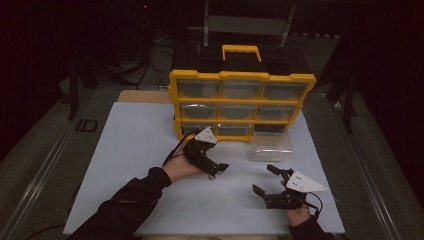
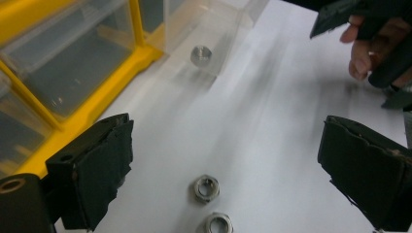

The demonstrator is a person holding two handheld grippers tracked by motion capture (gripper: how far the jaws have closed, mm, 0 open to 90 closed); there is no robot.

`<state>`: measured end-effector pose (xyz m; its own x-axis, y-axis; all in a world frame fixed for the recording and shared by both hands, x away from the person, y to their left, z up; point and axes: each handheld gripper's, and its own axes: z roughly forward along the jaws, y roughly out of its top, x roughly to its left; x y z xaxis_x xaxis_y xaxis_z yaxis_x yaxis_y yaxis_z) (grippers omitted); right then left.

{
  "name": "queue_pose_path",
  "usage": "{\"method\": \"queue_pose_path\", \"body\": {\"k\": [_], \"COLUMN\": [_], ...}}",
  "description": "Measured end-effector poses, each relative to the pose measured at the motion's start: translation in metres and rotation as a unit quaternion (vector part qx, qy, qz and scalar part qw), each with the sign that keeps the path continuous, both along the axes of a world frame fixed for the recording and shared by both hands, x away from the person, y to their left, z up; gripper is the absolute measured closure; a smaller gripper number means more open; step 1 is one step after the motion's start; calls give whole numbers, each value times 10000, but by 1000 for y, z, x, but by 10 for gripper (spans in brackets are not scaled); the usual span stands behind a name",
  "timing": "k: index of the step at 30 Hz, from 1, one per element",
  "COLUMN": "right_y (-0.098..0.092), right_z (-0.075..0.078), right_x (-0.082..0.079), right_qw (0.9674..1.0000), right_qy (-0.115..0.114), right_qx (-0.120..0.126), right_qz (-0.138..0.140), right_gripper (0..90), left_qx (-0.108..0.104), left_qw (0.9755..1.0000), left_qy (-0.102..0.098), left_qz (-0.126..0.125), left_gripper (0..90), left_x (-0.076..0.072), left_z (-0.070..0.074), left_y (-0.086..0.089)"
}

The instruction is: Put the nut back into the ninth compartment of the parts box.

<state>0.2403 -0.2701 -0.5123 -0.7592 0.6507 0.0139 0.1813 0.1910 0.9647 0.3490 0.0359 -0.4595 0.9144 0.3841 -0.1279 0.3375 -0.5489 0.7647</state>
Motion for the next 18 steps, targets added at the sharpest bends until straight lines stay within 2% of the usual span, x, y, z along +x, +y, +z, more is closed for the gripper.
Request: {"method": "queue_pose_path", "body": {"k": [11,12,18], "right_y": [0,1,1], "right_z": [0,0,0], "right_x": [0,0,0], "right_qw": [10000,10000,10000], "right_qy": [10,14,13], "right_qx": [-6,-10,-20], "right_qz": [7,5,24], "right_gripper": [132,133,133], "left_qx": [88,176,297], "left_qw": [9998,9996,9991], "left_qy": [96,125,127], "left_qz": [-147,-178,-283], "left_gripper": [136,137,214], "left_x": [-10,-12,-14], "left_z": [-20,-26,-39], "left_y": [10,11,14]}}
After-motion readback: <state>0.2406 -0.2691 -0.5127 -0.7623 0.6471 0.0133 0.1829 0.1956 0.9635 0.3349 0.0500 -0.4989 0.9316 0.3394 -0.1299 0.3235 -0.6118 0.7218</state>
